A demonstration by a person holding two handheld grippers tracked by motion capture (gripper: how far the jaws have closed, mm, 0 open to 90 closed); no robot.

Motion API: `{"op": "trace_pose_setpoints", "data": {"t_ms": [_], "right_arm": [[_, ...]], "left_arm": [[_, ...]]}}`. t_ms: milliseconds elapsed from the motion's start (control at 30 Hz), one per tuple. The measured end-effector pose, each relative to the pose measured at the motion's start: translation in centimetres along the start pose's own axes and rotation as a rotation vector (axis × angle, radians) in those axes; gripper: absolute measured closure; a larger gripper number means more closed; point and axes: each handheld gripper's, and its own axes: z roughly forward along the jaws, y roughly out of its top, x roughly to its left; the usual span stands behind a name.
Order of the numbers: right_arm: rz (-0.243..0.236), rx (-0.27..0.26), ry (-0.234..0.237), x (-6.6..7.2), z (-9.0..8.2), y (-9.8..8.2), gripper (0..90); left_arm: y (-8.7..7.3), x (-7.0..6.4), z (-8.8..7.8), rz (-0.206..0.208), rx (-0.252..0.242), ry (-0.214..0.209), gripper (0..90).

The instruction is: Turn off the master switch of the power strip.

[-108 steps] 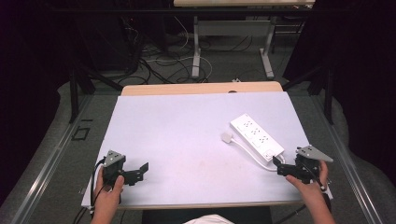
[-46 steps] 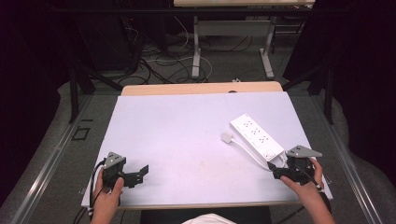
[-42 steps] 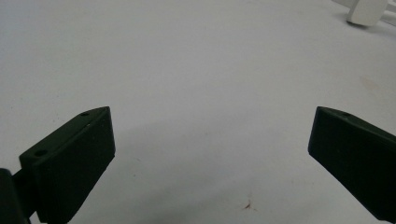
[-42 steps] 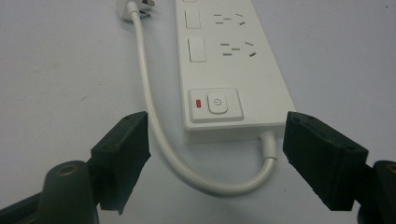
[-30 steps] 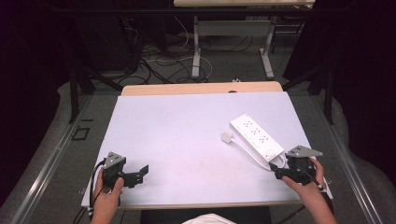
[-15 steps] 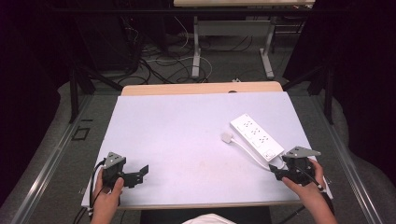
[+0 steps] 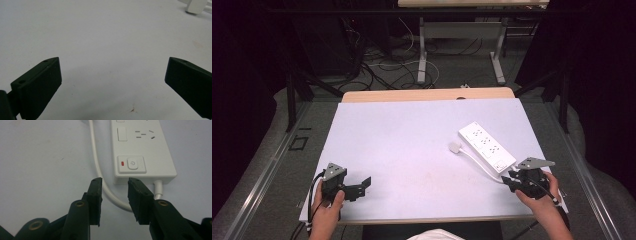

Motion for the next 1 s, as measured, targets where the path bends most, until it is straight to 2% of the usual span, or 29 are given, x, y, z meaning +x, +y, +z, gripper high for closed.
{"op": "trace_pose_setpoints", "data": {"t_ms": [200,333,367,533,800,1000], "right_arm": [[0.003,0.010,0.004,-0.05,-0.10,0.04,76.2],[0.022,0.019,0.002,-0.13,-0.13,0.05,86.4],[0.015,0.018,0.011,-0.23,-0.15,0.03,89.2],[0.012,0.018,0.013,-0.37,-0.23,0.02,90.0],[0.034,0.028,0.021,-0.55,-0.22,-0.03,90.0],[0.036,0.035,0.008,-0.75,-0.22,0.21,90.0]], "left_arm": [[0.01,-0.03,0.01,0.000,0.003,-0.001,1.0],[0.00,-0.03,0.02,-0.001,0.000,0.000,1.0],[0.00,-0.04,0.03,-0.001,0.000,0.000,1.0],[0.01,-0.05,0.03,-0.001,0.003,-0.001,1.0],[0.02,-0.06,0.05,-0.002,0.003,-0.001,1.1],[0.02,-0.06,0.03,-0.003,0.003,-0.001,1.2]]}}
